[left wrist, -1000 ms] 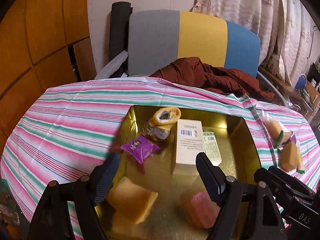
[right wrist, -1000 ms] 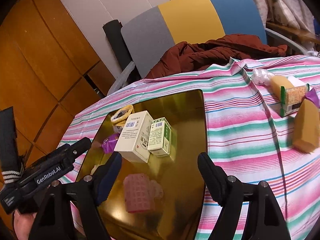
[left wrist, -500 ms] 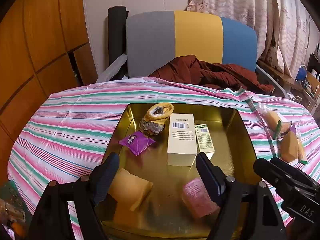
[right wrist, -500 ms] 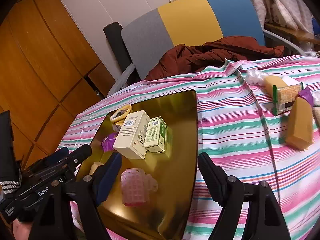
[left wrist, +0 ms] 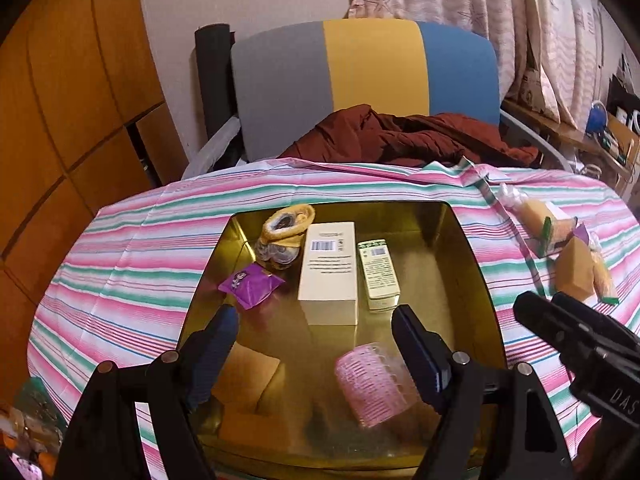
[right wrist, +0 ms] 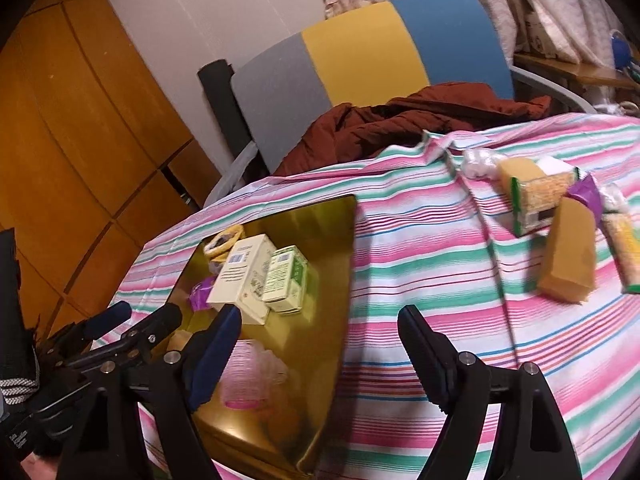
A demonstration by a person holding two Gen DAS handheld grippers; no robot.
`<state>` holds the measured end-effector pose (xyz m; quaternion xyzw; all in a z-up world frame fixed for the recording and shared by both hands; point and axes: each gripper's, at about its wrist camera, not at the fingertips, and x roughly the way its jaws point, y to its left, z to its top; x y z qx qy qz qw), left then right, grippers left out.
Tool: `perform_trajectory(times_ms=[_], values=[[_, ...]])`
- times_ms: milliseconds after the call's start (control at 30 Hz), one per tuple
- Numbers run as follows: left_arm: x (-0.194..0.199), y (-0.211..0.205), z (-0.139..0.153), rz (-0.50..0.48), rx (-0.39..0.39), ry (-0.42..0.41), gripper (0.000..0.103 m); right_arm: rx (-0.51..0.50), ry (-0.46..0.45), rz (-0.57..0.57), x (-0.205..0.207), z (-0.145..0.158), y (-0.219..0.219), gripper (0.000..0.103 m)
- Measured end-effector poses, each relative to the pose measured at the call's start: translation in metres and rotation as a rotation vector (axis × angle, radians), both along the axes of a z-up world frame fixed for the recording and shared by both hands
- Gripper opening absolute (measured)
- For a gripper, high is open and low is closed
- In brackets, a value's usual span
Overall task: Organize objects
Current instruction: 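Move both tools from the gold tray back to the remaining items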
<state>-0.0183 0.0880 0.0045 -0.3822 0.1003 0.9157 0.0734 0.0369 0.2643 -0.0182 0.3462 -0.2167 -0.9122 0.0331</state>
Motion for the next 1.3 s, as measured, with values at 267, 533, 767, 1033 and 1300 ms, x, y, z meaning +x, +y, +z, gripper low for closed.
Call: perform_trajectory(times_ms=[267,533,767,1033,1300], values=[[0.008,0.027,0.004,-0.036,-0.054,0.028,0.08,-0.026,-0.001,-0.067,0.01,-0.005,0.034,0.082],[0.014,0.052,0.004,-0.08,-0.082,0.027,0.08,-0.031,0.0,-0.122,0.021,-0.008,0.065,0.082],[0.018,0.071,0.002,-0.113,-0.102,0.02,0.08,-0.021,0.003,-0.191,0.032,-0.01,0.099,0.083],[0.021,0.093,-0.004,-0.168,-0.097,-0.017,0.08,0.003,-0.017,-0.301,0.047,-0.022,0.151,0.083],[0.035,0.119,-0.02,-0.3,0.038,-0.14,0.08,0.079,-0.055,-0.459,0.07,-0.041,0.213,0.086]])
